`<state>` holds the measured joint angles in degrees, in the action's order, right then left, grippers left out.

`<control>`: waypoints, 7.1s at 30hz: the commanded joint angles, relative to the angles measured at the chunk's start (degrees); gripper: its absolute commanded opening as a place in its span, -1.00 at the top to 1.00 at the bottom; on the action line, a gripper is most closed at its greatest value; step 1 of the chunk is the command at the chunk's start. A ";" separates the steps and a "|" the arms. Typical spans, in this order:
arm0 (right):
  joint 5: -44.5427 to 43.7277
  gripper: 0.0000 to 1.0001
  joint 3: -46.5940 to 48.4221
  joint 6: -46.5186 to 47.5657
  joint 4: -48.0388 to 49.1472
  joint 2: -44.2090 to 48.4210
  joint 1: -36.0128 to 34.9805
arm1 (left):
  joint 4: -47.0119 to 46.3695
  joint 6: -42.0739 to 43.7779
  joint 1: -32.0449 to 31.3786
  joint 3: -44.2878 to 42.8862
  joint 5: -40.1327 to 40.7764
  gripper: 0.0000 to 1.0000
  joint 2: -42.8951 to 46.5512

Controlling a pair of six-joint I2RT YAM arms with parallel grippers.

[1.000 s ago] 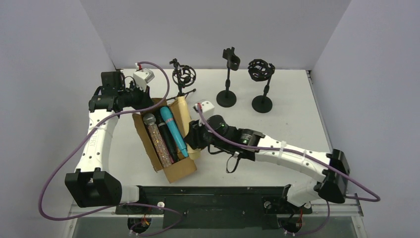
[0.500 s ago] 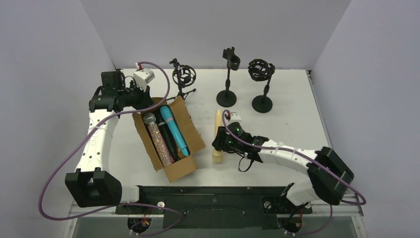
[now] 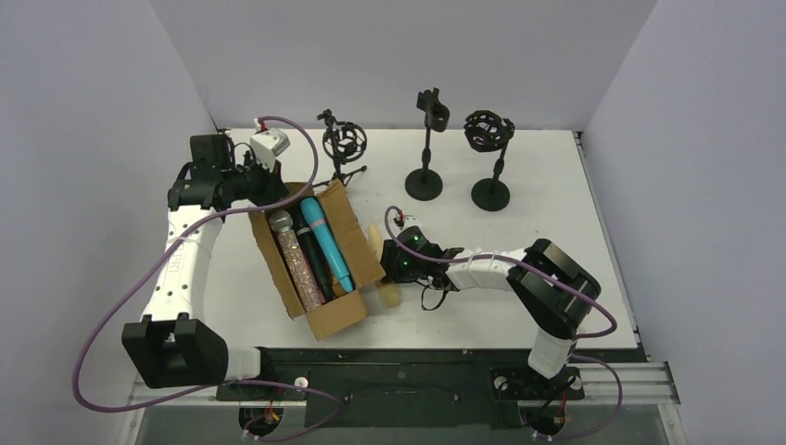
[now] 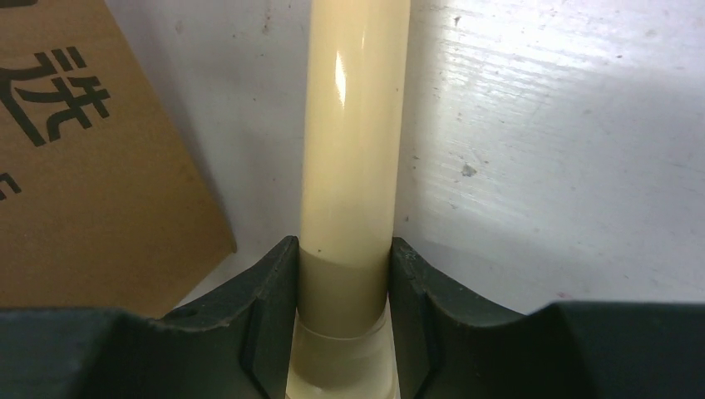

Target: Attach the microphones to the stand

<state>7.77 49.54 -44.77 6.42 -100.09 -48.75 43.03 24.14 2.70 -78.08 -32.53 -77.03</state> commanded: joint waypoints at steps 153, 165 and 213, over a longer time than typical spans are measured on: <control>-17.43 1.00 4.76 0.83 -3.59 2.59 -1.41 | -5.70 -1.07 -0.71 -0.78 -6.20 1.00 5.96; -17.88 -0.11 3.82 -2.59 -4.47 1.38 -1.17 | -5.79 -1.79 -0.59 -0.82 -7.78 1.00 6.83; -19.98 0.00 38.95 19.58 -11.09 -9.36 -22.38 | -5.67 -4.53 -0.32 -0.32 -7.28 1.00 7.98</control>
<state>-12.97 84.99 -25.85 -4.80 -108.05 -72.03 41.39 20.56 2.22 -74.94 -37.52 -71.88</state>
